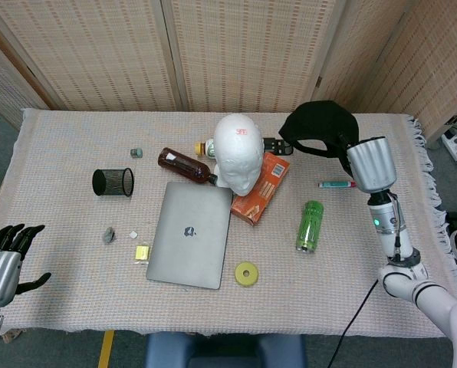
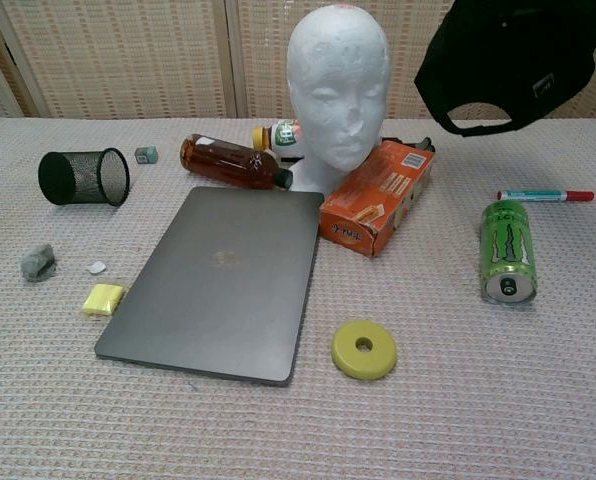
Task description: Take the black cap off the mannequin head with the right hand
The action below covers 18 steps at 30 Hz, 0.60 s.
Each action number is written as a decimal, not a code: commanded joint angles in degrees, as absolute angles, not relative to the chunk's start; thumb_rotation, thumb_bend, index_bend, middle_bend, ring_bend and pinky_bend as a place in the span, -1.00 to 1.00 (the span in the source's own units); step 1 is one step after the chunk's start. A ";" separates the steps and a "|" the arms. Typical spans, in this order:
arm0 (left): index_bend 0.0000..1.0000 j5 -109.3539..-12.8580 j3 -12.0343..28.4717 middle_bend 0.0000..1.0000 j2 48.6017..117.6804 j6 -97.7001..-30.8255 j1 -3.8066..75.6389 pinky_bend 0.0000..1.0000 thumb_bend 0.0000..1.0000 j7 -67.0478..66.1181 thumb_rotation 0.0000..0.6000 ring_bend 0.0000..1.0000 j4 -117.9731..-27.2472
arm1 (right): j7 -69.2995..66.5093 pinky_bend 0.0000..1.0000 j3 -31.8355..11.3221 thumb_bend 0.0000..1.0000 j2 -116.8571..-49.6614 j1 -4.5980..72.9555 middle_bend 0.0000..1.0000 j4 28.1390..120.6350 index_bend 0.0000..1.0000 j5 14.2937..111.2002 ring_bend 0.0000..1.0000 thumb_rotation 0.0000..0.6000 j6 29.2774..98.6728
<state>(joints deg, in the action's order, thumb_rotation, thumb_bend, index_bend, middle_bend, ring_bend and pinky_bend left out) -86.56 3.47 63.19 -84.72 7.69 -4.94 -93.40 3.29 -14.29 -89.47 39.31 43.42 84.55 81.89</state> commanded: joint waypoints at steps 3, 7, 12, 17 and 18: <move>-0.60 -86.62 3.26 -0.50 63.26 -84.51 7.78 -0.71 -0.72 -6.11 1.00 -0.71 -94.27 | 1.98 1.00 -9.75 0.40 -90.92 36.86 0.84 35.40 0.83 86.39 0.97 1.00 78.98; -0.60 -86.42 3.20 -0.50 63.12 -84.57 7.66 -0.71 -0.72 -6.91 1.00 -0.71 -94.85 | 1.43 1.00 -7.31 0.41 -93.32 36.23 0.84 28.64 0.83 88.01 0.97 1.00 78.34; -0.60 -86.56 3.11 -0.50 62.78 -84.87 7.50 -0.71 -0.72 -7.52 1.00 -0.71 -95.47 | -2.20 1.00 -6.58 0.40 -96.74 35.31 0.84 22.67 0.81 87.48 0.97 1.00 76.49; -0.60 -86.42 3.07 -0.50 62.59 -84.88 7.41 -0.71 -0.72 -7.65 1.00 -0.71 -95.58 | -4.12 1.00 -5.74 0.38 -98.82 34.06 0.83 20.18 0.77 87.40 0.96 1.00 75.38; -0.60 -86.41 3.07 -0.50 62.58 -84.88 7.41 -0.71 -0.72 -7.65 1.00 -0.71 -95.58 | -4.25 1.00 -5.73 0.37 -98.95 34.01 0.83 20.02 0.76 87.39 0.95 1.00 75.40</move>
